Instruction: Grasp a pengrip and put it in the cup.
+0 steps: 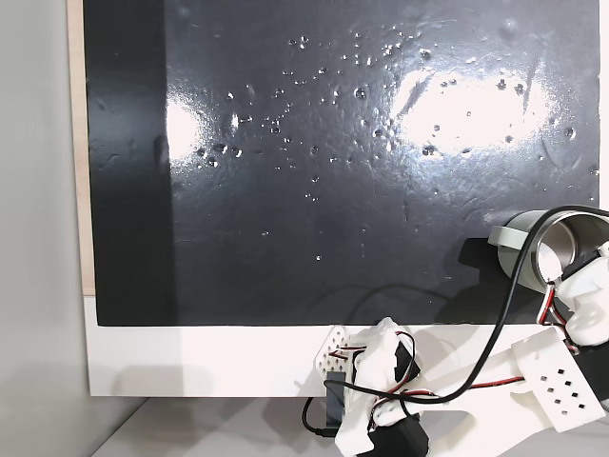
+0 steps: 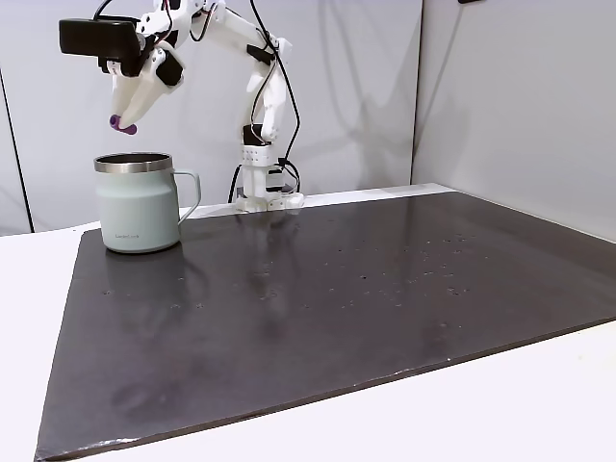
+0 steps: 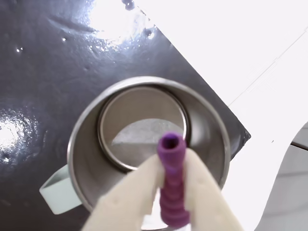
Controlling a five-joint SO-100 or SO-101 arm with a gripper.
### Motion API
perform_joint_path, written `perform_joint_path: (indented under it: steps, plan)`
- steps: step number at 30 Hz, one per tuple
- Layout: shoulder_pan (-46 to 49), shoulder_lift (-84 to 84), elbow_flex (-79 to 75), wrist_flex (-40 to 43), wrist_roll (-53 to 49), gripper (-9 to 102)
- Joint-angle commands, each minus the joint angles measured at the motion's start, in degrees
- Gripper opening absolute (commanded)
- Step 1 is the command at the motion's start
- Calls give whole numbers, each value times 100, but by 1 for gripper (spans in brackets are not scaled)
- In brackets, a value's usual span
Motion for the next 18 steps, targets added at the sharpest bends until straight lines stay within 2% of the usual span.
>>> perform_joint_path:
  steps: [1, 5, 18]
  plan:
    - [-97, 0, -53, -281, 123, 28]
    - [-97, -26, -70, -299, 149, 35]
    - [-97, -26, -88, -325, 167, 35]
